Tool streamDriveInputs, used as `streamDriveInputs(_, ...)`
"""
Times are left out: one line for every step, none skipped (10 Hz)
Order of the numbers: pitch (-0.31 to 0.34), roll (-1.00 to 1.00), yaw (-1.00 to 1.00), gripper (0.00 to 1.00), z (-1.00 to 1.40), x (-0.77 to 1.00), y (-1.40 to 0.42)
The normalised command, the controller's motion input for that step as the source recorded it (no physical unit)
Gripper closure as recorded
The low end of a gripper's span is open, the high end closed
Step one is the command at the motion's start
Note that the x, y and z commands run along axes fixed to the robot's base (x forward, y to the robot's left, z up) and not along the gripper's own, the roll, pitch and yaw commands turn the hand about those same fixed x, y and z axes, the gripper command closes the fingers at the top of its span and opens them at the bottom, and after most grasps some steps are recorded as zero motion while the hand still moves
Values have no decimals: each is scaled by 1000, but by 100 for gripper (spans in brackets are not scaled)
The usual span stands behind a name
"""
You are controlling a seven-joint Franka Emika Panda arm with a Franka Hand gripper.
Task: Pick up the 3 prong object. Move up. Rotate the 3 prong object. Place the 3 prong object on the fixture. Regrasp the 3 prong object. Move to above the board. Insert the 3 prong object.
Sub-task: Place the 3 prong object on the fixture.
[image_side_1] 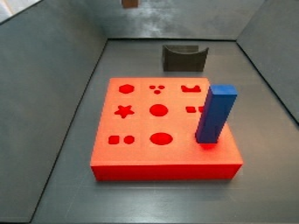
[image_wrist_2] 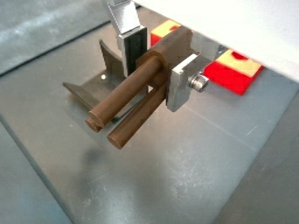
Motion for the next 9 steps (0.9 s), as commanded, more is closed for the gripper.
streamDriveInputs(-30,-5,93,100,439,1000,-673)
streamDriveInputs(-20,-7,97,100,394,1000,-670)
streamDriveInputs(53,-1,91,100,353,1000,-599)
streamDriveInputs(85,-5,70,100,316,1000,-507)
streamDriveInputs(111,-7,45,100,248,1000,-400)
streamDriveInputs(122,-4,39,100,211,1000,-349)
streamDriveInputs(137,1,34,100,165,1000,-266)
streamDriveInputs(138,4,34,100,138,1000,-224)
streamDriveInputs(148,15,34,100,83,949,-127)
